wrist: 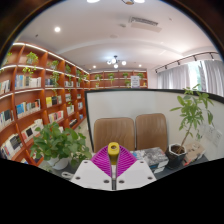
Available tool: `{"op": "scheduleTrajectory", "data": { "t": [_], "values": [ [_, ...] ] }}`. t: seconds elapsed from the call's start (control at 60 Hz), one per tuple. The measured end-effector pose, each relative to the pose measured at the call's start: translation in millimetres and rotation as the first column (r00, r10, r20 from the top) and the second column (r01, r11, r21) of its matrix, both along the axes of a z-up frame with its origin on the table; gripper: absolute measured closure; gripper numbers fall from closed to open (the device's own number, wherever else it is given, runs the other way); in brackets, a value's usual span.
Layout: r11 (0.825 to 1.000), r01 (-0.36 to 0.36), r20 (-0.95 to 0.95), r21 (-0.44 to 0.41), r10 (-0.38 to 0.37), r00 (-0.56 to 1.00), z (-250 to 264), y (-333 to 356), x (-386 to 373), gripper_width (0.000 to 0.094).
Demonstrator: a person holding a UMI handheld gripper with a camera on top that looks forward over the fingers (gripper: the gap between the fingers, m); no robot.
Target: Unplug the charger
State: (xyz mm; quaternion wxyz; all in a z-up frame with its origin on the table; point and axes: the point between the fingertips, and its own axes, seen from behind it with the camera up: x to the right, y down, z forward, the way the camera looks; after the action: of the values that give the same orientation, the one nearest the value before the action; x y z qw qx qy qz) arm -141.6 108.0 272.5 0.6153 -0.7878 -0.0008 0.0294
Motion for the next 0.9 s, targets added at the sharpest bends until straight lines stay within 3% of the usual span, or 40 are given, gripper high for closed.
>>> {"op": "scheduleTrajectory", "data": {
  "t": [0.1,0.2,0.35,0.567,0.667,0.783,0.817,0.833,0.9],
  "values": [
    [0.998,0.065,0.061,-0.004,-0.065,0.996,-9.1,-5.5,56.9,0.0902],
    [0.99,0.093,0.053,-0.103,-0.088,0.995,-77.6,-17.8,94.2,0.0902],
    [0.952,0.063,0.011,-0.301,-0.062,0.998,-184.0,-31.2,116.2,0.0902],
    [0.897,0.001,-0.068,-0.443,-0.035,0.997,-270.5,-42.6,126.7,0.0899],
    [0.898,-0.008,-0.099,-0.441,-0.04,0.994,-275.4,-42.0,128.1,0.0895],
    [0.887,-0.009,-0.127,-0.463,-0.056,0.99,-277.2,-41.1,130.7,0.0784],
    [0.879,-0.003,-0.129,-0.477,-0.067,0.989,-277.6,-42.7,133.6,0.0675],
    [0.878,0.005,-0.128,-0.479,-0.076,0.989,-277.3,-43.0,135.2,0.0559],
    [0.884,0.03,-0.1,-0.467,-0.086,0.991,-266.8,-42.6,143.0,0.0275]
  ]
}}
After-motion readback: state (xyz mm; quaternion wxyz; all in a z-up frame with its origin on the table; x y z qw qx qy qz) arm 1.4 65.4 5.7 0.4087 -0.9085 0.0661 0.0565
